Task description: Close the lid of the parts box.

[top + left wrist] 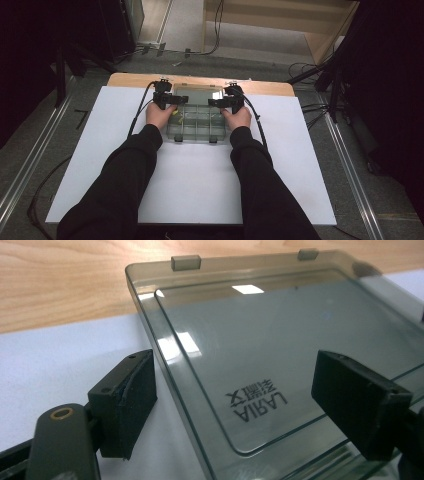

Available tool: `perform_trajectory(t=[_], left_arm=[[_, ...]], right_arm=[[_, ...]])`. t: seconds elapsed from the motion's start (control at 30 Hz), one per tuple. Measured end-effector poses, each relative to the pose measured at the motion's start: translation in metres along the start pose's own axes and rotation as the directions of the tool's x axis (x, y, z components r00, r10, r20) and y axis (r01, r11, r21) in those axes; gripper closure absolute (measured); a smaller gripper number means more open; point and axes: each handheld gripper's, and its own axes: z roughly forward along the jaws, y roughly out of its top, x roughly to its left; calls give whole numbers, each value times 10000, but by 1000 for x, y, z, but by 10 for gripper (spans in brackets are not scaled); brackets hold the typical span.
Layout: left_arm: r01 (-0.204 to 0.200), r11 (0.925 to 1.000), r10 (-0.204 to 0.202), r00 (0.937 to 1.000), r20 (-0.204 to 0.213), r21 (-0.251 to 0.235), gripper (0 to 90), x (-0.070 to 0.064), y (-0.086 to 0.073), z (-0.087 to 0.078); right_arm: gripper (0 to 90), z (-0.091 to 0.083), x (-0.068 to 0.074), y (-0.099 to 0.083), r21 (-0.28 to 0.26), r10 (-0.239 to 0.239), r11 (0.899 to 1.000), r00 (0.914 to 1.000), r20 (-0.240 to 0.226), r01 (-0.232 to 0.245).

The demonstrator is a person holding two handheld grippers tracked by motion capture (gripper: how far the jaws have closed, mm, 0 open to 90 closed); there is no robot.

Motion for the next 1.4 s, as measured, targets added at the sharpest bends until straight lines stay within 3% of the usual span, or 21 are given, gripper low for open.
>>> perform_trajectory(t=[0.2, 0.3, 0.67, 0.9, 1.2, 1.4], left_arm=[[-4, 10000, 4, 10000, 30, -74, 177, 0, -1, 1], [-22, 10000, 22, 10000, 26, -75, 177, 0, -1, 1], [35, 9999, -36, 10000, -61, -126, 174, -1, -1, 2], [5, 9999, -6, 10000, -55, -146, 174, -1, -2, 2], [34, 9998, -34, 10000, -24, -198, 174, 0, -2, 2], [56, 9997, -56, 10000, -6, -235, 173, 0, -3, 1]], right_arm=[[168, 1, -3, 1, 196, 320, 9993, 9993, -196, -317], [168, 2, -7, 0, 349, 749, 9967, 9964, -399, -735], [187, 1, -13, 0, 774, 1464, 9872, 9853, -881, -1397], [210, -1, -13, 1, 911, 1556, 9848, 9844, -827, -1480], [219, 1, -19, 0, 1020, 1906, 9786, 9742, -1210, -1788], [188, 3, -17, 2, 1052, 1760, 9808, 9778, -1134, -1643]])
